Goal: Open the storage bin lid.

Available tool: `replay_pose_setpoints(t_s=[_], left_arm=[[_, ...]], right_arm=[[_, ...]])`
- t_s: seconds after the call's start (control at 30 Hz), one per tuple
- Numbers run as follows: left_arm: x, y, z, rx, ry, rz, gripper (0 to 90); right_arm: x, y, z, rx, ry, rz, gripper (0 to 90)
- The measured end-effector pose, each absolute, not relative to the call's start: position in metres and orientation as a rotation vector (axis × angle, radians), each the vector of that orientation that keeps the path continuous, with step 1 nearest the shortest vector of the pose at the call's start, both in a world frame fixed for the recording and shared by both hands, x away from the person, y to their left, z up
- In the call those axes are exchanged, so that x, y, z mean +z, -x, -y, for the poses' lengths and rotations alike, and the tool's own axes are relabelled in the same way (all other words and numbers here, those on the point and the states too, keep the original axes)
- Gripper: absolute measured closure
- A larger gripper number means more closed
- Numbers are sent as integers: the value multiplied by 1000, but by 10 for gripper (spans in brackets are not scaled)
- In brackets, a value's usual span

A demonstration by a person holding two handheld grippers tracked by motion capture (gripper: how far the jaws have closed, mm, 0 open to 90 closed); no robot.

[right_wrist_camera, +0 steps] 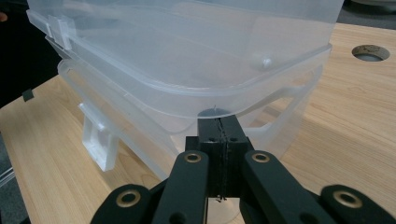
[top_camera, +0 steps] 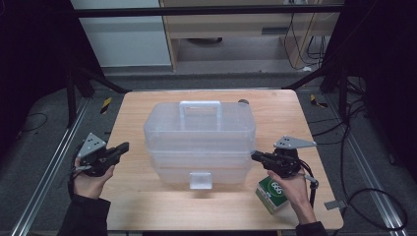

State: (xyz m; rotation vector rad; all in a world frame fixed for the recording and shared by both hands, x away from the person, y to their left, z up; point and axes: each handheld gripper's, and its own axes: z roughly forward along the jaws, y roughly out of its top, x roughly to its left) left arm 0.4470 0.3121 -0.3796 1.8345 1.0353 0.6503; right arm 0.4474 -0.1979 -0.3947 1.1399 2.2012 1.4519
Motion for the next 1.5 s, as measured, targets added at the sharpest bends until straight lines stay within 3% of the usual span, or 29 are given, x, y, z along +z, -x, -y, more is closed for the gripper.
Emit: replay_pose_setpoints(t_s=[0.4, 0.67, 1.5], left_arm=[[-396, -451, -288, 572, -1928, -966, 896], [-391, -448, -280, 503, -1887, -900, 896], [-373, -459, -274, 563, -1789, -883, 895]], right_arm=[[-395, -448, 198, 1458, -1141, -2204, 899], [-394, -448, 199, 1463, -1142, -2200, 900], [-370, -463, 198, 1523, -1096, -2148, 900]])
